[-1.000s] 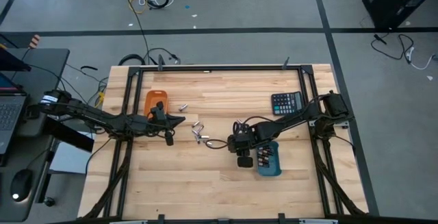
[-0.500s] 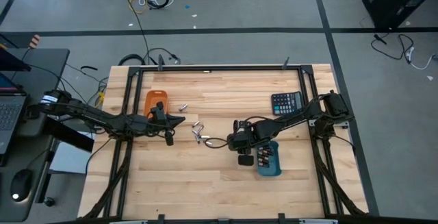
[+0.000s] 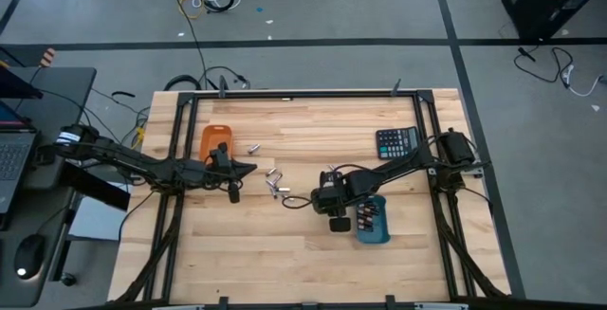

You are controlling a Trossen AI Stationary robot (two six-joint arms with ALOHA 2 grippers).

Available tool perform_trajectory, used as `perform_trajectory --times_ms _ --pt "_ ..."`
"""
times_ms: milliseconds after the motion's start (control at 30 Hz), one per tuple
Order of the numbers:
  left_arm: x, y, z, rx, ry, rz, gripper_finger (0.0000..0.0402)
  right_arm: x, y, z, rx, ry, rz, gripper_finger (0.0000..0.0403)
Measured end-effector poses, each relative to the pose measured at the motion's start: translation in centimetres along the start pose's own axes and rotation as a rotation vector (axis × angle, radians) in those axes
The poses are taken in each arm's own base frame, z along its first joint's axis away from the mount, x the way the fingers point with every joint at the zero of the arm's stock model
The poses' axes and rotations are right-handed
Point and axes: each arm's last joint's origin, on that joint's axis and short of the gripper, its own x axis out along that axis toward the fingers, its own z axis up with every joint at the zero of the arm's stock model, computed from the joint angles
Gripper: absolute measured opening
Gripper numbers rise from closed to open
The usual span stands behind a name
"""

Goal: Sort batteries
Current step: Put the black battery into the blue bin

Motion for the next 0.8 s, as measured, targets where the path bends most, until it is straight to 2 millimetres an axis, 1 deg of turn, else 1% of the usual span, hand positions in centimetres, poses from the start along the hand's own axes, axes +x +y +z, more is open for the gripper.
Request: perform_trajectory --times_ms 100,267,367,533,700,800 --pt "0.1 -0.1 -0.1 0.002 0.01 -0.011 0.0 1.0 0.1 -0.1 -0.015 0.03 -0.003 0.0127" --pt "0.1 -0.1 -0.2 0.001 0.011 -0.011 0.0 1.3 0.1 -0.1 -0.028 0.033 -0.003 0.0114" --pt "0.1 -0.1 -0.1 0.001 0.011 -0.011 0.0 0.9 0.0 -0.1 -0.039 0.021 0.003 0.0087" --pt "0.1 -0.1 -0.1 0.001 0.011 -0.011 0.0 0.3 -0.4 0.1 -0.073 -0.01 0.007 0.0012" --pt "0.1 -0.1 -0.1 0.0 0.01 -0.011 0.0 -0.4 -0.6 0.2 -0.077 -0.032 0.003 0.0003" --pt "0.1 -0.1 -0.1 0.0 0.01 -0.011 0.0 -1.2 -0.7 0.3 -0.079 -0.057 -0.001 0.0001"
